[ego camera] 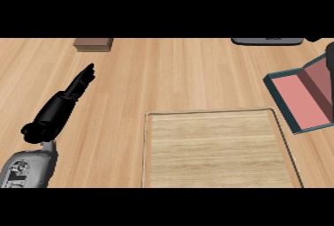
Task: Pick the bell pepper from the tray and place it in the cardboard box
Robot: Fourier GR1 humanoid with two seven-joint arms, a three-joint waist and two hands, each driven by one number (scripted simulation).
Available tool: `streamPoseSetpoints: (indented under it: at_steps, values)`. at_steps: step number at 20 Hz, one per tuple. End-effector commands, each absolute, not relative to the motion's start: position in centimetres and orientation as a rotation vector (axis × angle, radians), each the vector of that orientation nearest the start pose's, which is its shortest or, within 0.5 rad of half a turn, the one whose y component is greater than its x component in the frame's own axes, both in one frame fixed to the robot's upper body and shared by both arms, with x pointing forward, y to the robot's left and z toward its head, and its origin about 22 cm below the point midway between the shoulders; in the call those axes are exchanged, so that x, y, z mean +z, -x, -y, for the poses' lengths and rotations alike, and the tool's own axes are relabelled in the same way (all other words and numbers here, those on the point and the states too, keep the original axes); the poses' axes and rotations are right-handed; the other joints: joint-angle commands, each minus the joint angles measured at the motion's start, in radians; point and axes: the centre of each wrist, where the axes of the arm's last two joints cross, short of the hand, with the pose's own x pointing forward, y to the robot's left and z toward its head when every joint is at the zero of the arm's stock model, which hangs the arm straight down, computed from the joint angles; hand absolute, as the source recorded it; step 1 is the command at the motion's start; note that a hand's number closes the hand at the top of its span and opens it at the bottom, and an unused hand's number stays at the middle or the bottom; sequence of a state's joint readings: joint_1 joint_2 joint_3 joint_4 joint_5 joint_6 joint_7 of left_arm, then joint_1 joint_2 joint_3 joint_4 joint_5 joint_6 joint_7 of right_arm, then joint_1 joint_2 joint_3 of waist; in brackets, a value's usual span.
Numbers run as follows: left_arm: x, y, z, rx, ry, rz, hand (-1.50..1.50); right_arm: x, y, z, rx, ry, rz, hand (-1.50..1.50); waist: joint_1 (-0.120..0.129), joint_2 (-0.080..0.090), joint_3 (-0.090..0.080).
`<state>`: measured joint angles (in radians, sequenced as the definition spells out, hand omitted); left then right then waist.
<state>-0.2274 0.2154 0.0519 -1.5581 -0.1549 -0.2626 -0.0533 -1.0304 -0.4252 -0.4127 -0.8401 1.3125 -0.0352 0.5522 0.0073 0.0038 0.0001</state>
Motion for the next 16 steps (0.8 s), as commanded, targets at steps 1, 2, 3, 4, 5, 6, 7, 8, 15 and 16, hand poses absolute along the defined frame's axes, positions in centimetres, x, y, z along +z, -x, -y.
streamPoseSetpoints:
  at_steps: [1, 2, 3, 4, 5, 6, 7, 8, 15, 16]
  values:
    - [6.8, -29.3, -26.1, -0.525, -0.096, 1.755, 0.00, 21.5, -42.9, 35.9, 0.406, 1.342, 0.862, 1.50, -0.004, -0.001, 0.000]
    - [6.4, -29.1, -26.4, -0.535, -0.101, 1.751, 0.00, 21.0, -42.8, 36.5, 0.429, 1.301, 0.823, 1.50, -0.006, -0.001, 0.000]
    - [6.0, -28.6, -28.0, -0.531, -0.092, 1.750, 0.00, 21.7, -42.8, 37.0, 0.415, 1.284, 0.806, 1.50, 0.003, -0.001, 0.000]
    - [6.8, -29.0, -28.0, -0.532, -0.110, 1.758, 0.00, 20.8, -42.4, 37.5, 0.436, 1.258, 0.797, 1.50, -0.006, -0.003, 0.000]
    - [6.9, -28.7, -27.4, -0.541, -0.102, 1.753, 0.00, 21.9, -41.8, 40.0, 0.444, 1.247, 0.801, 1.50, 0.005, 0.000, 0.001]
    - [4.7, -28.1, -25.9, -0.529, -0.088, 1.754, 0.00, 21.2, -42.0, 39.6, 0.463, 1.226, 0.788, 1.50, 0.003, 0.001, 0.000]
    - [6.1, -28.8, -28.2, -0.527, -0.104, 1.752, 0.00, 19.7, -42.1, 39.1, 0.462, 1.206, 0.780, 1.50, 0.001, -0.001, 0.000]
    - [5.7, -28.9, -26.9, -0.530, -0.096, 1.765, 0.00, 19.1, -41.6, 40.4, 0.506, 1.160, 0.740, 1.50, -0.001, 0.000, 0.000]
    - [6.7, -28.4, -25.1, -0.531, -0.083, 1.744, 0.00, 17.3, -40.1, 43.1, 0.605, 0.972, 0.715, -1.50, 0.001, -0.003, 0.001]
    - [6.1, -28.7, -27.7, -0.534, -0.094, 1.744, 0.00, 18.3, -39.2, 44.8, 0.612, 0.964, 0.740, -1.50, -0.004, -0.002, 0.000]
